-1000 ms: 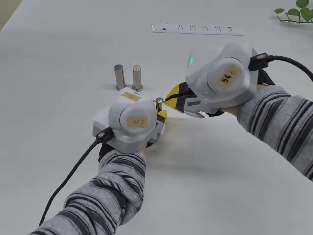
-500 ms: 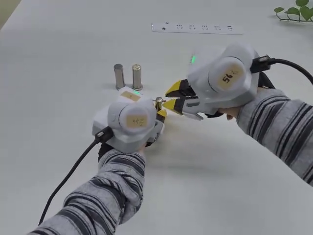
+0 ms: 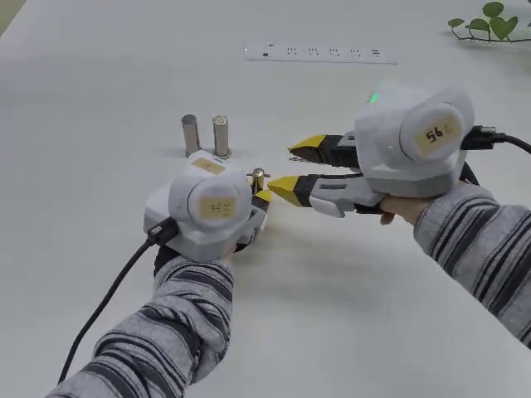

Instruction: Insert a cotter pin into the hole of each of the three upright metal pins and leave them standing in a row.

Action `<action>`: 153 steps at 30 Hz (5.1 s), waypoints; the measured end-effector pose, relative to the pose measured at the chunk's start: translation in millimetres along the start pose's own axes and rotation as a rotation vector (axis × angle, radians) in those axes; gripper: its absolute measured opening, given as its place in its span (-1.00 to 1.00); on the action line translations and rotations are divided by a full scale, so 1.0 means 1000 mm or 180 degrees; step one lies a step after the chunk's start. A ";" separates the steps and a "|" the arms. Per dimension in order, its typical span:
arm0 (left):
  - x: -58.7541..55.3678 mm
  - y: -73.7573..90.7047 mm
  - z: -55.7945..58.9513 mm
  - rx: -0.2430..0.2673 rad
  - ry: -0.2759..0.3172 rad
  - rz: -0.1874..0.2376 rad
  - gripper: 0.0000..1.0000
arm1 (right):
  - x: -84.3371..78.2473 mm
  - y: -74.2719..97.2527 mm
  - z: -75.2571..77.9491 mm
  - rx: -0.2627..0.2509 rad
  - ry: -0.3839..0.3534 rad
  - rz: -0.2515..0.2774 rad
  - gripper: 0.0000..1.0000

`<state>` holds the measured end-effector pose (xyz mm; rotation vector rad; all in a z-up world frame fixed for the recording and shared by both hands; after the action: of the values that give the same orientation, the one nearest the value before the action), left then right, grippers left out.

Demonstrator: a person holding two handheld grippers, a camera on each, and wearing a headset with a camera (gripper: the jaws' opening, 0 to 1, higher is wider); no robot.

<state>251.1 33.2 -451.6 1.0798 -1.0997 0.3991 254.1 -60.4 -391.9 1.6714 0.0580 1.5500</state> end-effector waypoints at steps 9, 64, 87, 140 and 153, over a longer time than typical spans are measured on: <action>0.000 0.006 -0.018 0.0042 -0.0042 -0.0041 -0.90 | -0.006 0.008 0.002 -0.0101 -0.0152 0.0006 -0.36; -0.009 0.019 -0.078 0.0233 0.0074 -0.0106 -0.88 | -0.017 -0.008 -0.008 0.0044 -0.0817 0.0092 -0.30; -0.004 0.044 -0.071 0.0199 0.0211 -0.0081 -0.01 | -0.001 -0.009 0.003 -0.0070 -0.0784 0.0219 -0.28; 0.009 0.094 -0.043 -0.0046 0.0093 0.0080 0.97 | 0.020 -0.130 0.030 0.0045 -0.0746 0.0179 -0.62; 0.009 0.093 -0.043 -0.0080 0.0082 0.0052 0.97 | 0.014 -0.137 0.027 0.0072 -0.0666 0.0165 -0.75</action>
<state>209.6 111.2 -399.5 1.0417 -1.0885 0.4101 346.7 22.2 -457.4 1.8569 -0.0785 1.4081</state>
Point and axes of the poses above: the centre of the closed fingertips' face, and the gripper's own axes: y roughly backward along the fingers, z roughly to its right, x roughly out of its top, the point moved 6 cm from there along y, roughly backward along the fingers, and after that the axes turned 4 degrees about -z, right-handed, at the moved point
